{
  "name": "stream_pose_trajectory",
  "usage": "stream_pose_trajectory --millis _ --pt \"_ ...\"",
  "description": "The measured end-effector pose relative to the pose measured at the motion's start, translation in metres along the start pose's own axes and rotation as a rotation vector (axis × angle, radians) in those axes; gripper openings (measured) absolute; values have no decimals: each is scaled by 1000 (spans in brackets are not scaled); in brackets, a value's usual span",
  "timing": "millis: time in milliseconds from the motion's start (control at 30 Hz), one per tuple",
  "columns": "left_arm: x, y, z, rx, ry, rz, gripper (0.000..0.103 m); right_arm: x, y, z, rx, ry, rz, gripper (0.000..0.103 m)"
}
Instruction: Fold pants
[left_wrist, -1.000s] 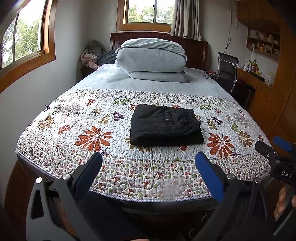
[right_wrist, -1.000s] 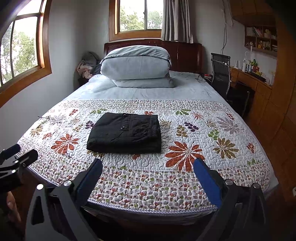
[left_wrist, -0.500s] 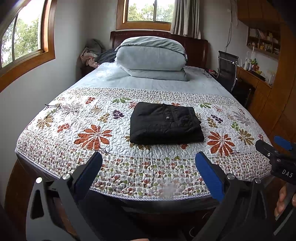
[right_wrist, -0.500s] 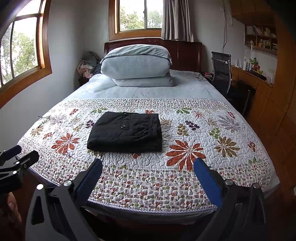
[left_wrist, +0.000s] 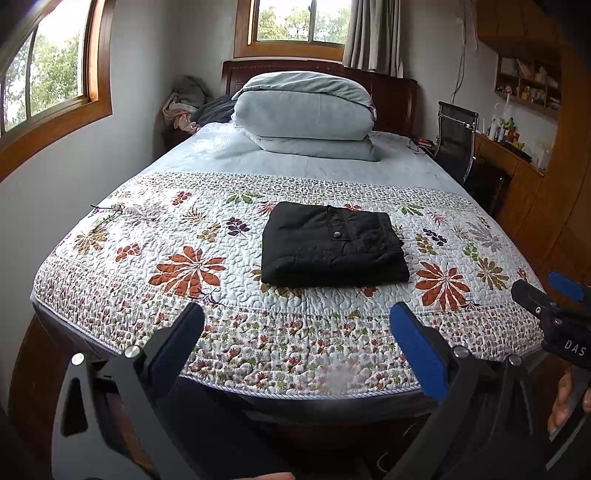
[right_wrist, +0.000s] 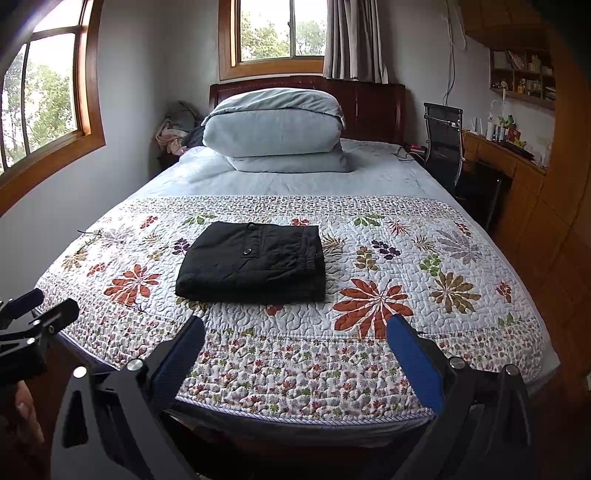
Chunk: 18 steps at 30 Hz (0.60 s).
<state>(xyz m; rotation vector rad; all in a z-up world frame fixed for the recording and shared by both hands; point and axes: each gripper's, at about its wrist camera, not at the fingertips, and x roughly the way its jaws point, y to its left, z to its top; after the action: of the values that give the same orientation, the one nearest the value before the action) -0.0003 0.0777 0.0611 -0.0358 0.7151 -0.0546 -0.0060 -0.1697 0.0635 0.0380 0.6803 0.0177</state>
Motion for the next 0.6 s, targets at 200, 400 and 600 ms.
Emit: stream_pose_trajectory --millis 200,400,600 --pt "0 0 0 0 0 -3 100 0 0 0 -1 1 0 99" --pt "0 -1 -1 -4 5 -14 100 0 0 0 0 0 1 99" --pt "-2 -2 -1 3 -2 -9 100 0 0 -1 -2 -2 0 99"
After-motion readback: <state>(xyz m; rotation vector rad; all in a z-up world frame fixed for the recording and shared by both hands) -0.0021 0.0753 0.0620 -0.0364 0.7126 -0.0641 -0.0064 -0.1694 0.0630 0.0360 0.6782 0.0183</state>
